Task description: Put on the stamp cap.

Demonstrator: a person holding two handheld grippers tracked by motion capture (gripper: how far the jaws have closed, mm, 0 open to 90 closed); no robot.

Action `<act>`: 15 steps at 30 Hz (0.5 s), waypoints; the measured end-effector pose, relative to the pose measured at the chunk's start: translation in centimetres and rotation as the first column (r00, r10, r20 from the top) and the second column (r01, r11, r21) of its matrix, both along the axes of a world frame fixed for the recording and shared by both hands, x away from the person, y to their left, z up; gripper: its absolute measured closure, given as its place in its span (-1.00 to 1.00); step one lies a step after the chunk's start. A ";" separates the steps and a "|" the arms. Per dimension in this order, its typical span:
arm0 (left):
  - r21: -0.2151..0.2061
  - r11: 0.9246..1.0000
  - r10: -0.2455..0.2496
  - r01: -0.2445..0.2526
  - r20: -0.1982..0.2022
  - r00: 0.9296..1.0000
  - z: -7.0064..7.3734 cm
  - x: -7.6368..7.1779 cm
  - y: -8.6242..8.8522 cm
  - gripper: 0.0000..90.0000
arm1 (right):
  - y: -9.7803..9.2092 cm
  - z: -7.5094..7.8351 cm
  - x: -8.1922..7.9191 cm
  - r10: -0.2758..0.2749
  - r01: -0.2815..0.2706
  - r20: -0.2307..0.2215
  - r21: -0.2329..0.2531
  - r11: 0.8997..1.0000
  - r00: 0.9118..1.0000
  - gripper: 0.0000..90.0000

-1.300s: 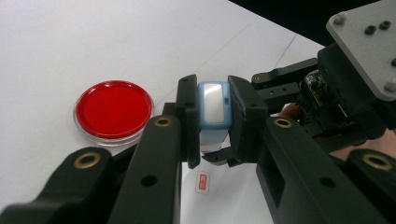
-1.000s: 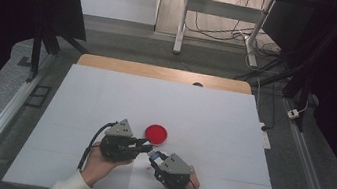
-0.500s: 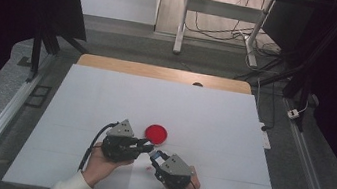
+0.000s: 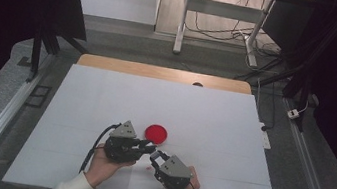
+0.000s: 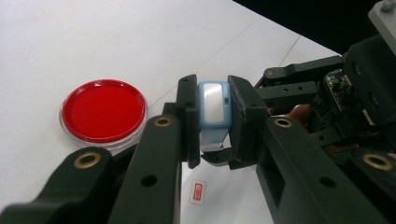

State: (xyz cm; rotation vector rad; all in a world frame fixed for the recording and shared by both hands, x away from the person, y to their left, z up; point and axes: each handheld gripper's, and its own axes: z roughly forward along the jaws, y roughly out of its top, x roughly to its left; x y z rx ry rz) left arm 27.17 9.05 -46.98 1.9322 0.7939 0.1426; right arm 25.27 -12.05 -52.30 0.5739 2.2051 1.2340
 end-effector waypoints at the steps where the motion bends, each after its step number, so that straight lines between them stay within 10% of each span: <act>1: -0.001 1.000 0.001 -0.001 0.000 1.000 0.0 0.0 0.0 0.67 | 0.0 0.0 0.0 0.000 0.000 0.001 -0.001 1.000 1.000 0.45; 15: -0.003 1.000 -0.002 0.002 -0.002 1.000 0.0 -0.1 -0.3 0.67 | 0.0 -0.1 -0.1 -0.015 0.015 0.008 -0.002 1.000 1.000 0.45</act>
